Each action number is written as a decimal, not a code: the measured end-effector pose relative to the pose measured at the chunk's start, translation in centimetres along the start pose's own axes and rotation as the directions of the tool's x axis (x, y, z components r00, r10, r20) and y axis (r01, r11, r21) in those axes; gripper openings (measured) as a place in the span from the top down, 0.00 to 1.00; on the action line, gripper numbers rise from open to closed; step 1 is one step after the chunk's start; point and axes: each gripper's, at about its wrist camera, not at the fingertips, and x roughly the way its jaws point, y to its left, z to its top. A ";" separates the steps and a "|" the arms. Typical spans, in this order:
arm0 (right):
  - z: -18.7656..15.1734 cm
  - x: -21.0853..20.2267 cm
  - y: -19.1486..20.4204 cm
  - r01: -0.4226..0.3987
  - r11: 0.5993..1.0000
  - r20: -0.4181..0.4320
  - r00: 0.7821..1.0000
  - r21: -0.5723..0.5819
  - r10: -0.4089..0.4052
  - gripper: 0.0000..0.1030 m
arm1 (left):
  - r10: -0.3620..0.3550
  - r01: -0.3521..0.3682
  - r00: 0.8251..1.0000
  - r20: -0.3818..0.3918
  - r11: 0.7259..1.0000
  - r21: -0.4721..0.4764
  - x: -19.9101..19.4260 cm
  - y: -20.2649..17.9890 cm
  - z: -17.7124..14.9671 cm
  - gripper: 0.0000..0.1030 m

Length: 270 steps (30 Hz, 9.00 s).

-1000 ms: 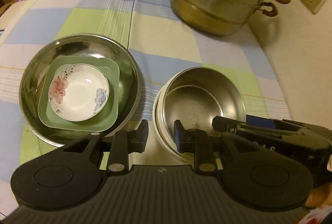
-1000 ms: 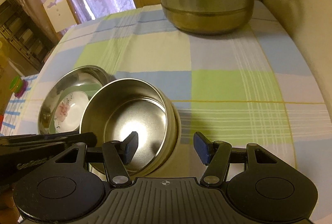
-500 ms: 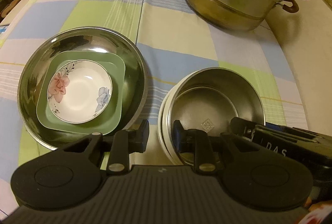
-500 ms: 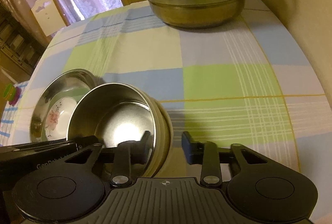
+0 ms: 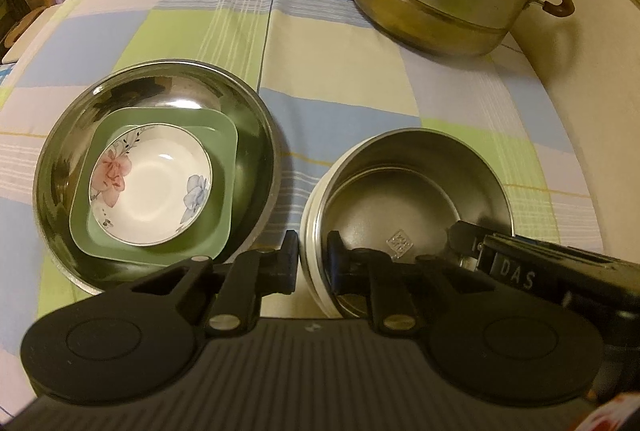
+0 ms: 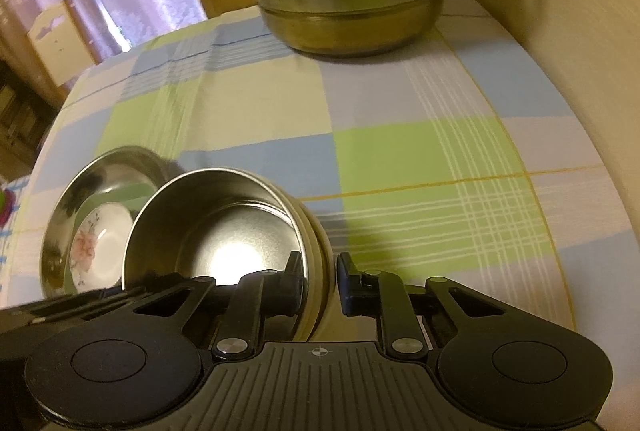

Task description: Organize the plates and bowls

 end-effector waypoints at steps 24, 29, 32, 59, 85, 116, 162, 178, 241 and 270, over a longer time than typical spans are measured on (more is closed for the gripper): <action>-0.8 -0.2 0.9 0.081 0.991 0.061 0.994 0.104 -0.087 0.86 | -0.110 0.110 0.994 -0.011 0.991 0.072 0.6 1.2 0.8 0.85; -0.9 -0.3 0.7 0.069 0.990 0.063 0.995 0.123 -0.077 0.86 | -0.109 0.110 0.994 -0.011 0.990 0.086 0.5 1.1 0.7 0.85; -0.9 -0.3 0.4 0.057 0.990 0.065 0.996 0.130 -0.066 0.86 | -0.108 0.108 0.994 -0.009 0.990 0.093 0.5 1.0 0.6 0.85; 0.3 -2.3 2.4 0.013 0.998 0.093 0.995 0.069 -0.020 0.86 | -0.099 0.096 0.994 0.042 0.993 0.076 -2.5 2.4 1.7 0.84; 1.6 1.1 13.0 -0.120 0.987 0.038 0.991 -0.110 0.125 0.86 | 0.044 -0.034 0.995 0.092 0.994 -0.107 -4.8 12.1 2.6 0.84; 2.3 5.5 16.2 -0.125 0.982 -0.052 0.992 -0.139 0.119 0.86 | 0.069 -0.066 0.997 0.018 0.987 -0.146 -1.8 15.5 3.6 0.84; 2.8 5.2 17.1 -0.089 0.984 -0.092 0.993 -0.153 0.076 0.82 | 0.009 -0.011 1.000 -0.019 0.997 -0.071 -1.7 16.5 4.9 0.84; 0.3 -0.8 17.5 -0.133 0.984 0.026 0.990 -0.119 0.137 0.37 | 0.009 -0.015 0.991 0.133 0.999 0.047 -7.9 16.4 3.3 0.84; -15.2 -17.9 4.5 -0.244 0.933 0.087 0.958 -0.263 0.274 0.35 | 0.025 -0.032 0.978 0.208 0.999 0.029 -22.6 5.3 -16.7 0.84; -14.8 -17.2 6.7 -0.202 0.952 0.100 0.968 -0.230 0.229 0.35 | -0.023 0.009 0.980 0.196 0.997 0.072 -22.3 6.9 -15.4 0.84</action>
